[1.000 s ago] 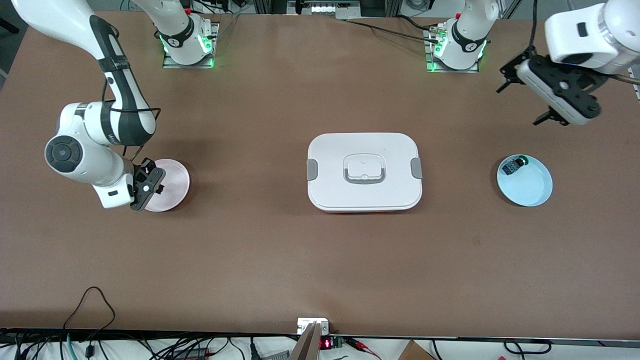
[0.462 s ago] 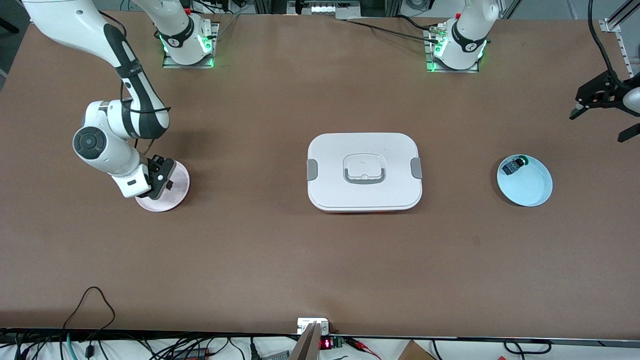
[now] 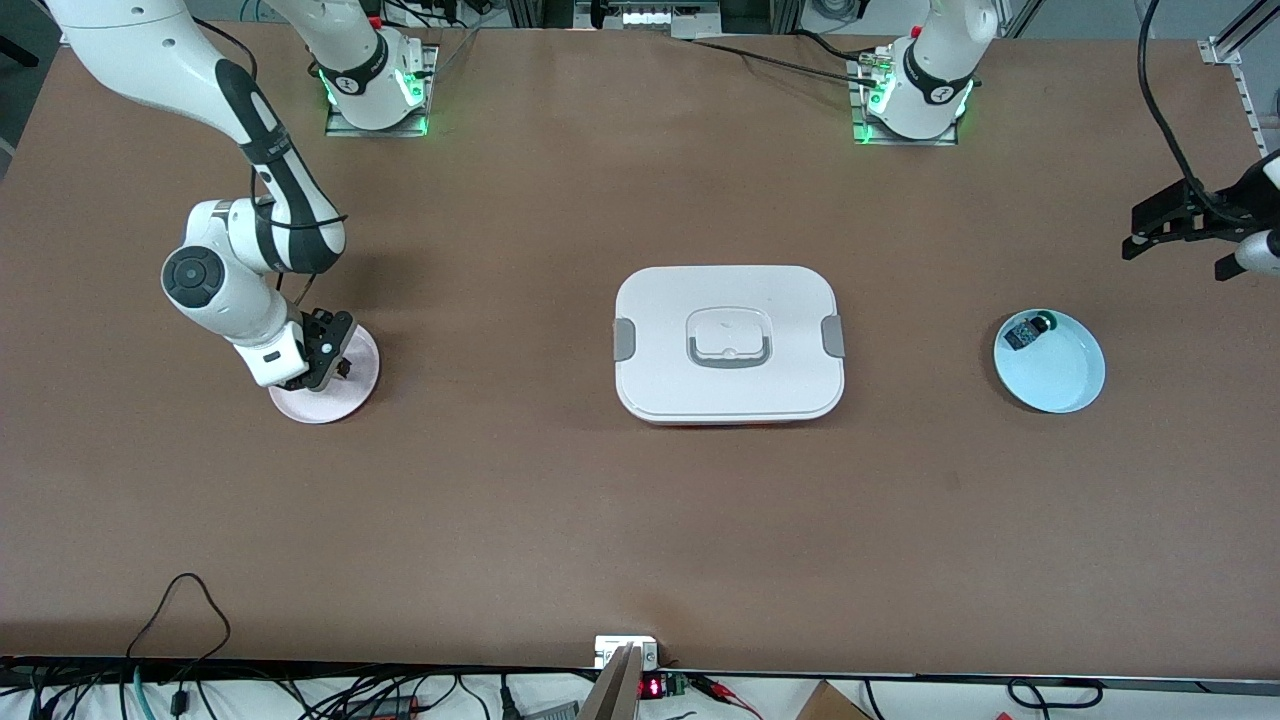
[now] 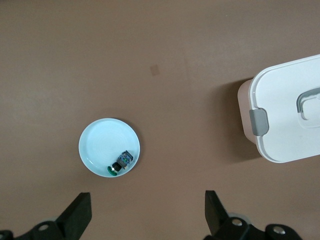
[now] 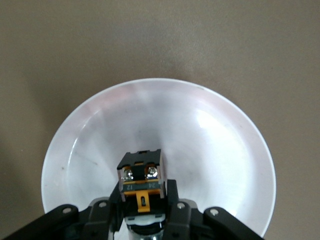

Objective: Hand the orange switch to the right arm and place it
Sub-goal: 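Lower the switch onto the white plate with the right gripper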

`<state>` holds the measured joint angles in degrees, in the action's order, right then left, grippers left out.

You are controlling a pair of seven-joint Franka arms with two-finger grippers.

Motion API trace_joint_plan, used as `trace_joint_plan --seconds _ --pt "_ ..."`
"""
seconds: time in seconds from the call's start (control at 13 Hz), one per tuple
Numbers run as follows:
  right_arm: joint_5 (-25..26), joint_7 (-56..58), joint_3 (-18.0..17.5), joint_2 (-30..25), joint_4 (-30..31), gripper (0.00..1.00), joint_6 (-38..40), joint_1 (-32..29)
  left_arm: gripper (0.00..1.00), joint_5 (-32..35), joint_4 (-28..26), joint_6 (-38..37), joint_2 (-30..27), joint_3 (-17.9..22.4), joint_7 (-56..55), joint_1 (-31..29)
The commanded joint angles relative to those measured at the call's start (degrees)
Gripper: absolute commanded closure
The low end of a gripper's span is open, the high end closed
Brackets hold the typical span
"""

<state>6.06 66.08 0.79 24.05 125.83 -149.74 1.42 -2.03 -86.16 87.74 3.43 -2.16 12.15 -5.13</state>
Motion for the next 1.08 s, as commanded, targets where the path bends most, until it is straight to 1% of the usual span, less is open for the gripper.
trace_joint_plan --seconds 0.0,0.08,0.15,0.31,0.38,0.46,0.54,0.62,0.69,0.77,0.85,1.0 --pt "1.0 0.5 -0.7 -0.3 0.5 0.84 -0.8 -1.1 0.00 1.8 -1.3 -1.2 -0.9 0.5 -7.6 1.0" --pt "0.5 -0.4 -0.7 -0.4 0.4 0.04 -0.6 -1.0 0.00 1.9 -1.2 -1.6 -0.8 0.2 -8.0 1.2" --pt "0.4 -2.4 -0.7 -0.8 0.2 0.00 0.0 -1.0 0.00 1.8 -0.9 -1.7 -0.6 0.1 -7.8 1.2" --pt "0.1 -8.3 -0.7 -1.7 -0.1 0.00 2.1 -1.1 0.00 1.8 -0.4 -1.6 -0.2 -0.3 -8.2 1.6" --pt "0.0 -10.6 -0.7 -2.5 -1.1 0.00 3.0 -1.0 0.00 1.4 -0.5 -1.2 -0.1 -1.0 -10.0 1.7" --pt "-0.5 -14.3 -0.7 -3.5 -3.0 0.00 6.5 -0.9 0.00 1.4 -0.6 -1.2 -0.1 -2.0 -16.0 1.7" --pt "-2.9 -19.4 -0.7 -3.7 -7.2 0.00 12.4 -0.7 0.00 1.6 -0.6 -1.3 0.0 -2.6 -19.3 1.7" --pt "-5.9 -25.0 -0.7 -3.4 -11.6 0.00 19.9 -0.6 0.00 1.7 -0.6 -1.3 0.0 -2.7 -19.4 1.7" --pt "-10.1 -32.1 -0.7 -3.1 -16.3 0.00 27.3 -0.6 0.00 1.7 -0.6 -1.3 0.0 -2.7 -19.6 1.5" --pt "-12.6 -38.0 -0.7 -3.2 -19.6 0.00 32.7 -0.5 0.00 1.6 -0.5 -1.3 0.3 -2.7 -20.1 1.4" --pt "-13.3 -42.1 -0.7 -3.7 -22.5 0.00 37.0 -0.5 0.00 1.7 -0.5 -1.3 0.8 -2.7 -20.1 1.4" --pt "-14.4 -45.4 -0.7 -3.7 -26.8 0.00 44.4 -0.6 0.00 1.6 -0.5 -1.3 1.5 -2.5 -20.1 1.0"
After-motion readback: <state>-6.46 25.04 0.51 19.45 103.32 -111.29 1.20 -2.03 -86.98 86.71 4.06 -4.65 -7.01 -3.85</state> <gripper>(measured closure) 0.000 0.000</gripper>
